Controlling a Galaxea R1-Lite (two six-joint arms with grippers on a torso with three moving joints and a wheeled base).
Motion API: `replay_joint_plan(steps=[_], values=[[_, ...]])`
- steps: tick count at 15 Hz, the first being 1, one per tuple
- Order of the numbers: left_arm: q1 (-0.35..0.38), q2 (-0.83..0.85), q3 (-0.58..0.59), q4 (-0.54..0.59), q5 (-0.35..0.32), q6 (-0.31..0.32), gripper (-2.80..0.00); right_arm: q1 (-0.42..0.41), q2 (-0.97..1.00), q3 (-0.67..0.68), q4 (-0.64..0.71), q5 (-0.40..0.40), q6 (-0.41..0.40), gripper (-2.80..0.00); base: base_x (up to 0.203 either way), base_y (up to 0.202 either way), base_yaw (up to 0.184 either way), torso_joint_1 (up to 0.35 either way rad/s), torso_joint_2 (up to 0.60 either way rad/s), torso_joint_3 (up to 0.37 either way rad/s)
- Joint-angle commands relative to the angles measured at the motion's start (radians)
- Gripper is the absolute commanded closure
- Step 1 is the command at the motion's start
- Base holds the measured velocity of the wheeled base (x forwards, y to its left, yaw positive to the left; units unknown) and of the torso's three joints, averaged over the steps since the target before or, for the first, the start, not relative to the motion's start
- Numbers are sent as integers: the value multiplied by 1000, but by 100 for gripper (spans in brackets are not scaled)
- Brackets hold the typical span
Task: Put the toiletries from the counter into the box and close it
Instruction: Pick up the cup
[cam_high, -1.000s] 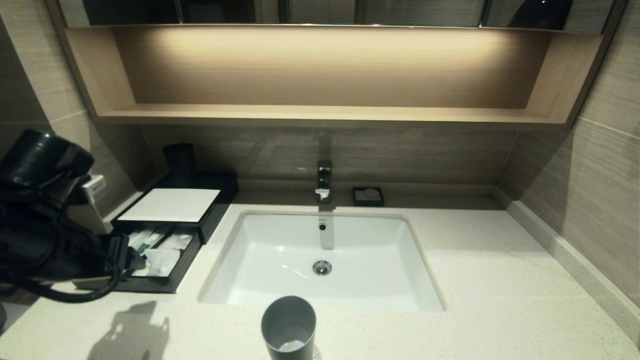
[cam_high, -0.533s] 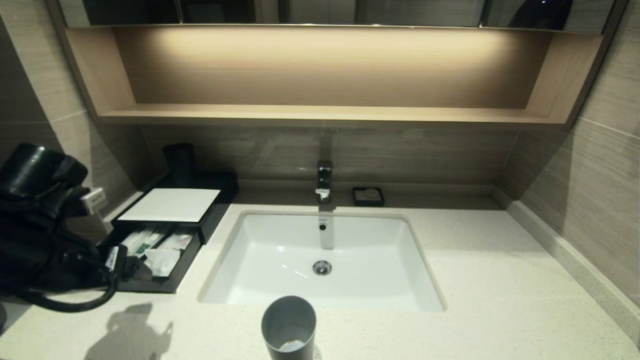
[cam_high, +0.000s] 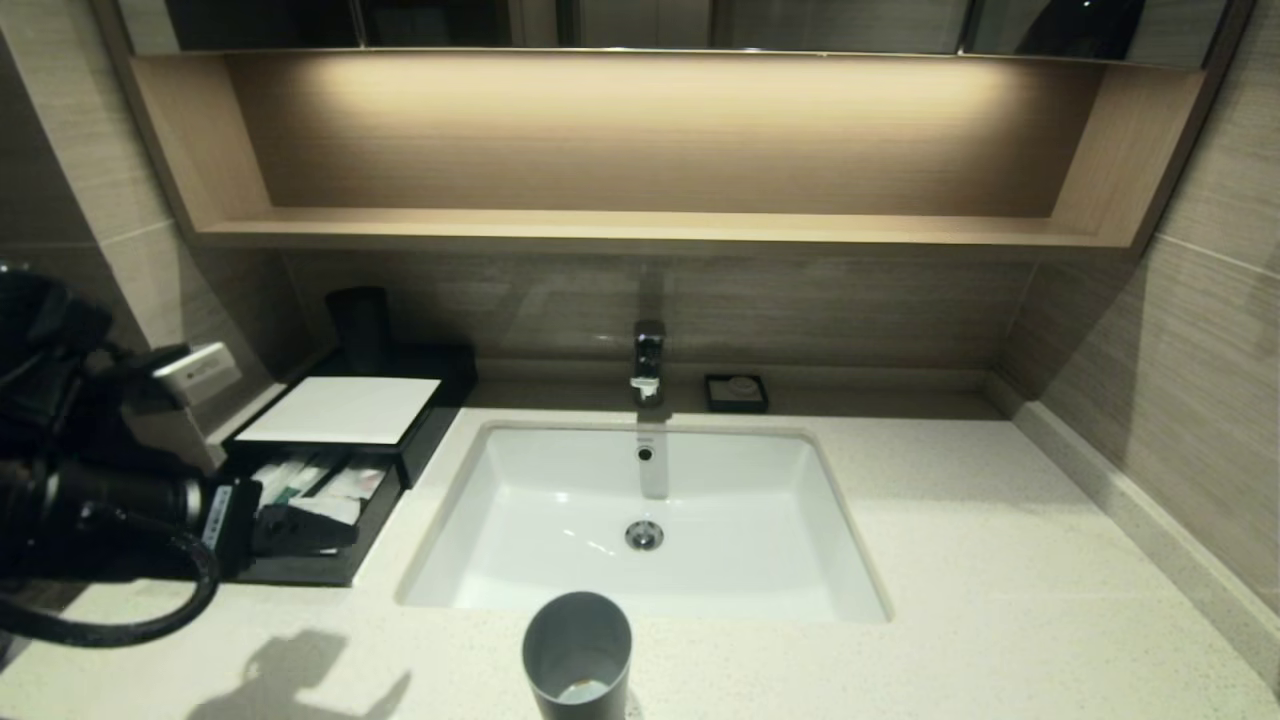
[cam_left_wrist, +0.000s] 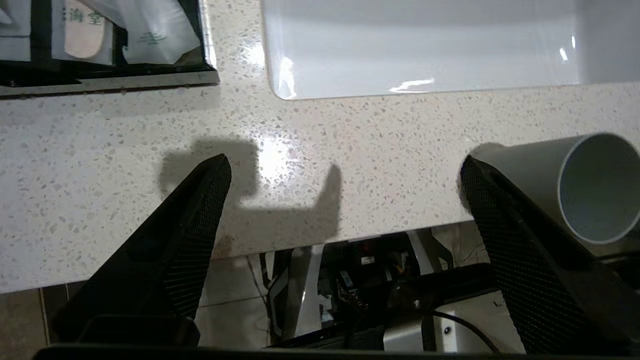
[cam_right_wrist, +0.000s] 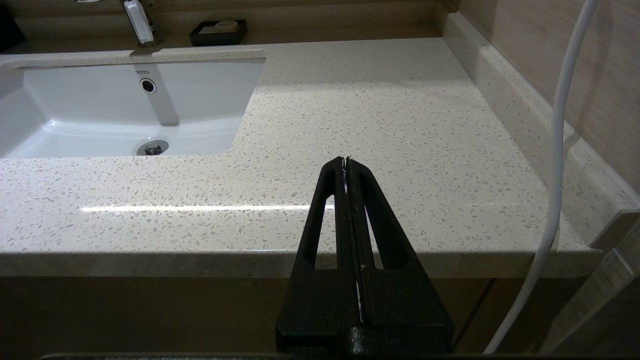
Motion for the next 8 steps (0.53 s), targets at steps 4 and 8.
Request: replay_joint_plan(steps=[4, 8], values=[[-17, -80, 103, 2, -162, 189, -280, 0, 2, 0, 0, 1, 0, 0, 0, 0, 0, 0, 0, 0], [-117, -100, 161, -17, -198, 233, -280, 0, 2, -1, -1, 0, 0, 0, 0, 0, 0, 0, 0, 0]])
